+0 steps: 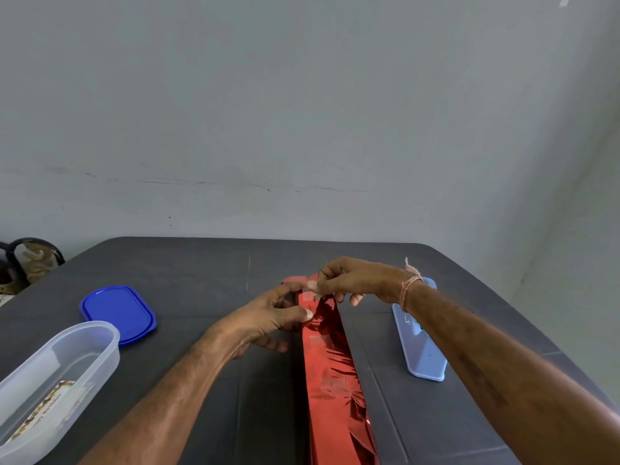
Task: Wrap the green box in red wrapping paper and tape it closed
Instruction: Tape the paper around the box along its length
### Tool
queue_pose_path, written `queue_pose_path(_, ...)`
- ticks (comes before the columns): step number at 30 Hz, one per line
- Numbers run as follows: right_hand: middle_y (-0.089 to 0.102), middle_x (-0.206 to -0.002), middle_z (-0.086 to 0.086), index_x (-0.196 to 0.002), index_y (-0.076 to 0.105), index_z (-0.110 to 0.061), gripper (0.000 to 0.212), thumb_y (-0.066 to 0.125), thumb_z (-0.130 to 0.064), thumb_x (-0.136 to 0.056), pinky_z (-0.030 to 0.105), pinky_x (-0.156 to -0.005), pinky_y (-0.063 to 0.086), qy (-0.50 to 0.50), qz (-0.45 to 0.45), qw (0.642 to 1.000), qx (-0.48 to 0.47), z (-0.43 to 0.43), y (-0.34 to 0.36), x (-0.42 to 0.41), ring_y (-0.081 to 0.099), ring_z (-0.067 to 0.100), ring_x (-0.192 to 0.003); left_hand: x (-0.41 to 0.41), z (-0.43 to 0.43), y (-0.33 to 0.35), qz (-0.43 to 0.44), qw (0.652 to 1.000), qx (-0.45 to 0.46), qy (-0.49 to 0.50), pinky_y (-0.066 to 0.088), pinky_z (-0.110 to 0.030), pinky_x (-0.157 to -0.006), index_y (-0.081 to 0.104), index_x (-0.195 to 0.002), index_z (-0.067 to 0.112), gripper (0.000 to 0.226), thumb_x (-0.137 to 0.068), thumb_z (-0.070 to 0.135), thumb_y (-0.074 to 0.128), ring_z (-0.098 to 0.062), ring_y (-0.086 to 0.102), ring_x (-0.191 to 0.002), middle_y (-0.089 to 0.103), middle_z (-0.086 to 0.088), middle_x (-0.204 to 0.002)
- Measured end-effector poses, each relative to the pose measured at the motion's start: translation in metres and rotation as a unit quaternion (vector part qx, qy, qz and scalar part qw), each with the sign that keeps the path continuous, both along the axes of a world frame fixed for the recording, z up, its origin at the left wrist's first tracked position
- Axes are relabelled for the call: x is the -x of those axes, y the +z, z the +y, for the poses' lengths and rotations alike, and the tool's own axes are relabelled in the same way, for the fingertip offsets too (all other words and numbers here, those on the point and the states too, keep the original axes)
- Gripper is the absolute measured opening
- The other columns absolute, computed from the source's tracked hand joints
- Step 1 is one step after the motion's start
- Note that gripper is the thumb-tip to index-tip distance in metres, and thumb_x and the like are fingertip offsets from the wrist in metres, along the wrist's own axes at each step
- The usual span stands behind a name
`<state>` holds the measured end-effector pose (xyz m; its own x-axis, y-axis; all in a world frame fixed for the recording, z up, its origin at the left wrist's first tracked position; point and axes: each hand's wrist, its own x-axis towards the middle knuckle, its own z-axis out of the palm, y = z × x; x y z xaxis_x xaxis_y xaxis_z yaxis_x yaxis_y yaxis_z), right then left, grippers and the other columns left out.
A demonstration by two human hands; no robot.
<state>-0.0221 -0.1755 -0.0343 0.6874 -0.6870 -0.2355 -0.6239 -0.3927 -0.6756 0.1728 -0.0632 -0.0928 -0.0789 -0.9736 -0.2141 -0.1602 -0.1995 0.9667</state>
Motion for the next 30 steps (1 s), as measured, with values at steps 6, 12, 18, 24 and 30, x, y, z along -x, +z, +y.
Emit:
queue_pose_path(6,0.061,-0.078,-0.011,-0.082,0.061,-0.025,0.035,0.067,-0.059,-0.089,0.030,-0.071,0.050,-0.013,0.029,0.999,0.023,-0.001,-0.002,-0.006,0.057,0.007,-0.079,-0.002,-0.002,-0.004,0.008,1.000,0.006,-0.003,0.062,-0.036,-0.072,0.058,-0.133,0.045,0.052,-0.090,0.025,0.078,-0.018,0.069,-0.106,0.065,-0.004,-0.119)
queue_pose_path(12,0.063,-0.079,-0.007,-0.077,0.058,-0.024,0.035,0.068,-0.054,-0.091,0.032,-0.072,0.050,-0.020,0.042,0.998,0.048,0.003,-0.003,-0.009,0.058,0.011,-0.080,-0.001,-0.002,-0.003,0.000,1.000,0.005,-0.011,0.062,-0.035,-0.072,0.056,-0.132,0.049,0.051,-0.091,0.026,0.076,-0.017,0.068,-0.108,0.066,-0.002,-0.122)
queue_pose_path(18,0.054,-0.063,-0.007,-0.064,0.052,-0.025,0.044,0.079,-0.054,-0.081,0.033,-0.064,0.045,-0.025,0.052,0.993,0.103,0.001,-0.010,-0.013,0.052,0.012,-0.062,-0.002,-0.002,-0.003,0.003,1.000,0.008,-0.012,0.063,-0.036,-0.073,0.057,-0.133,0.049,0.053,-0.091,0.024,0.076,-0.016,0.069,-0.106,0.065,-0.002,-0.122)
queue_pose_path(24,0.049,-0.057,-0.009,-0.059,0.046,-0.024,0.065,0.066,-0.086,-0.053,0.037,-0.065,0.041,-0.049,0.133,0.977,0.158,-0.002,-0.012,-0.017,0.049,0.016,-0.061,-0.001,-0.001,-0.002,0.003,1.000,0.010,-0.012,0.065,-0.040,-0.078,0.056,-0.134,0.048,0.053,-0.091,0.024,0.076,-0.016,0.069,-0.106,0.065,0.000,-0.122)
queue_pose_path(30,0.052,-0.065,-0.006,-0.067,0.049,-0.022,0.065,0.064,-0.086,-0.069,0.034,-0.069,0.041,-0.076,0.206,0.948,0.232,0.004,-0.007,-0.017,0.053,0.018,-0.068,0.000,-0.002,-0.002,-0.002,1.000,0.008,-0.011,0.064,-0.038,-0.075,0.056,-0.133,0.049,0.053,-0.091,0.024,0.076,-0.017,0.069,-0.107,0.063,0.000,-0.123)
